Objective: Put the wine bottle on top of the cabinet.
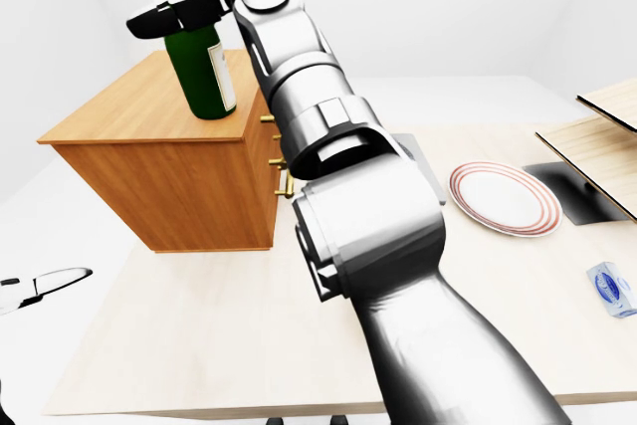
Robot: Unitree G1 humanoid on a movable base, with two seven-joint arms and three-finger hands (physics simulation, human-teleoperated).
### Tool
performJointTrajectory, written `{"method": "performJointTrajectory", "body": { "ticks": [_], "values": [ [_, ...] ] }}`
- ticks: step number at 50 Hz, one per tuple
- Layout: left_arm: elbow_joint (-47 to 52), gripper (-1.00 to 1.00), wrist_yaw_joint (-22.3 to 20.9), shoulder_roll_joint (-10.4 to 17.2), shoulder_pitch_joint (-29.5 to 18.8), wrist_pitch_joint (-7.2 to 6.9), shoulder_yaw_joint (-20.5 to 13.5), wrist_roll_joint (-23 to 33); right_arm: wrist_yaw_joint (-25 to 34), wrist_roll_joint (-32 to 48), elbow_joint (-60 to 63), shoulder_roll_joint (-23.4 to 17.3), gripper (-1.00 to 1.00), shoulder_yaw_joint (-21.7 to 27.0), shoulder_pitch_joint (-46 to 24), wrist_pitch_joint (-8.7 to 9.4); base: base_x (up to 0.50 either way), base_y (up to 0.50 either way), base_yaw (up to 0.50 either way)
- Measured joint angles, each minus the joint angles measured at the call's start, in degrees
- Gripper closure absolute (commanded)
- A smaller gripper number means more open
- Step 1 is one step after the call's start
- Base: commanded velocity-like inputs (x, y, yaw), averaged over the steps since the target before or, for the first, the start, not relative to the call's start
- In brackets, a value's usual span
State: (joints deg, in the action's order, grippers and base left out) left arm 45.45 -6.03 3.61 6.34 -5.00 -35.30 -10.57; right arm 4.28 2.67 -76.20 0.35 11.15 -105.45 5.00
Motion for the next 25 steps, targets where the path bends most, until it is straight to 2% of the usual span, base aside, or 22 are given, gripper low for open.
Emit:
{"method": "performJointTrajectory", "body": {
  "ticks": [25],
  "values": [
    [0.32, -1.00, 0.29, -0.08, -0.17, 0.00, 0.64, 0.21, 0.07, -0.44, 0.45, -4.12, -1.00, -0.16, -3.18, 0.00, 0.00, 0.00, 0.00]
  ]
}}
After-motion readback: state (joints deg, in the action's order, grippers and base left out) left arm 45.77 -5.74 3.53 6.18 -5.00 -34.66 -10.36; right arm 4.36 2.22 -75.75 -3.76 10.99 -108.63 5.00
